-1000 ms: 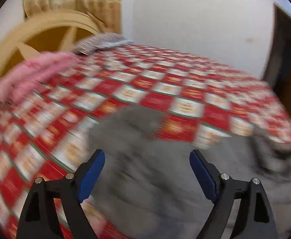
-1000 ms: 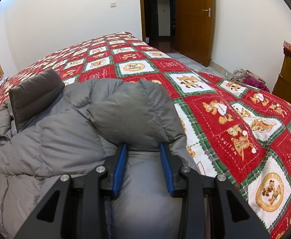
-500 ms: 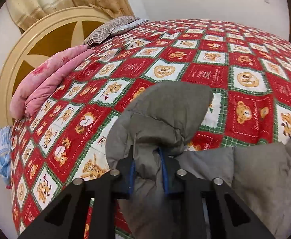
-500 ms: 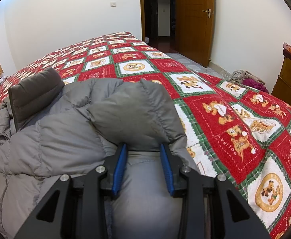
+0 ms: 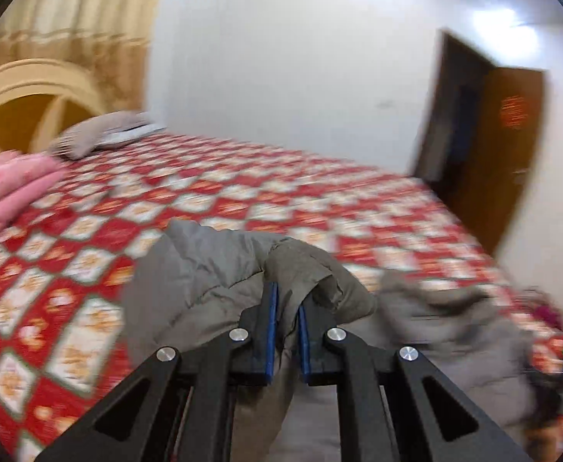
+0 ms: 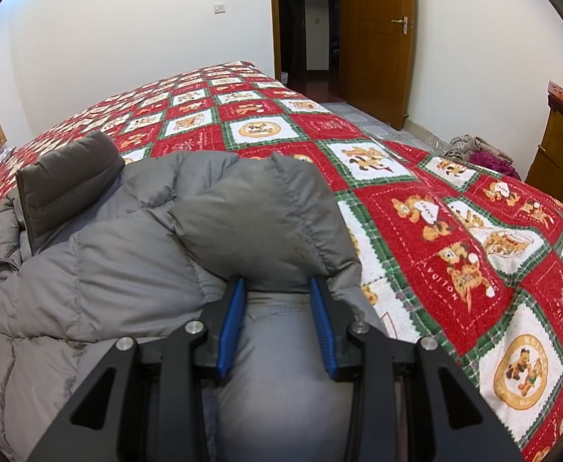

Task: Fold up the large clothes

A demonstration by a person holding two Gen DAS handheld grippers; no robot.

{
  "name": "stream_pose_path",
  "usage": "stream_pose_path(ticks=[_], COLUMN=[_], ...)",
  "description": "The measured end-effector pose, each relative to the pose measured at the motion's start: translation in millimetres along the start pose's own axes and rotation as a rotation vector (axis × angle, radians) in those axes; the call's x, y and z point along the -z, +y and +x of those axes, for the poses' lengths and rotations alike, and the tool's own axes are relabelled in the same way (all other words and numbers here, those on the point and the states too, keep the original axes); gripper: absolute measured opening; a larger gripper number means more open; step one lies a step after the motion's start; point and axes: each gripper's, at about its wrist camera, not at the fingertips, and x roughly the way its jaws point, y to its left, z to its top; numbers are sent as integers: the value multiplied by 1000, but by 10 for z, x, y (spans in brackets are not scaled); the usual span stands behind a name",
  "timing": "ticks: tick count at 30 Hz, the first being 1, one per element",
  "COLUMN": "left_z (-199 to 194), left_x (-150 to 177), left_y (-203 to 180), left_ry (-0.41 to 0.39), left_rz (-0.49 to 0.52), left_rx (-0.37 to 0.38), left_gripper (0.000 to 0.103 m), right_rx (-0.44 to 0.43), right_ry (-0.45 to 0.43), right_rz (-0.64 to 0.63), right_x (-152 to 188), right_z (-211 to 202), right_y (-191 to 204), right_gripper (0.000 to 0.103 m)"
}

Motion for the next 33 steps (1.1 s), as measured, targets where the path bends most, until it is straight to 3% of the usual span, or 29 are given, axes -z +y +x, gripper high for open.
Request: stream_pose_path(ticks=[3, 5, 7, 10, 12, 15, 17, 19, 21, 24, 26, 27, 30, 33], left_z=[-136, -84, 76, 413, 612, 590, 476, 360, 187, -36, -115, -121, -29, 111], left_x=[89, 256, 508, 959, 1229, 1371, 1360, 1333, 1306, 1202, 1106, 1068, 905, 805], left_y=[-582, -1001, -1393, -1819, -1904, -1802, -1729, -1677, -1630, -1420, -1154, -1043, -611, -269], left_ry=[-9, 31, 95, 235, 345, 384, 396, 389, 355, 292, 265, 249, 216, 200], left_rz=[21, 39, 102, 225, 252, 226, 223, 237, 263, 247, 205, 188, 86, -31], left_rx=[184, 309, 348, 293, 248, 243, 259, 266, 245, 200, 164, 134, -5, -99], left_gripper=[9, 9, 10, 10, 10, 12, 21, 51, 70, 73, 74, 74, 74, 74], right_rx=[0, 0, -1, -2, -1, 0, 1, 5, -2, -116, -227, -282, -362, -352], right_ry=[0, 0, 0, 0, 0, 0, 1, 4, 15, -12, -46, -62, -51, 24], right_rz=[0, 0, 1, 2, 1, 0, -1, -4, -6, 85, 151, 163, 86, -45], right_x=[-1, 0, -3, -4, -3, -3, -3, -6, -24, -49, -33, -18, -4, 36], right_z=[0, -1, 1, 2, 0, 0, 0, 2, -11, -250, -456, -563, -692, -560], right_y=[0, -1, -1, 1, -1, 0, -1, 2, 1, -121, -158, -130, 172, 619], right_gripper=[38, 38, 38, 38, 38, 38, 39, 39, 39, 50, 82, 86, 87, 84])
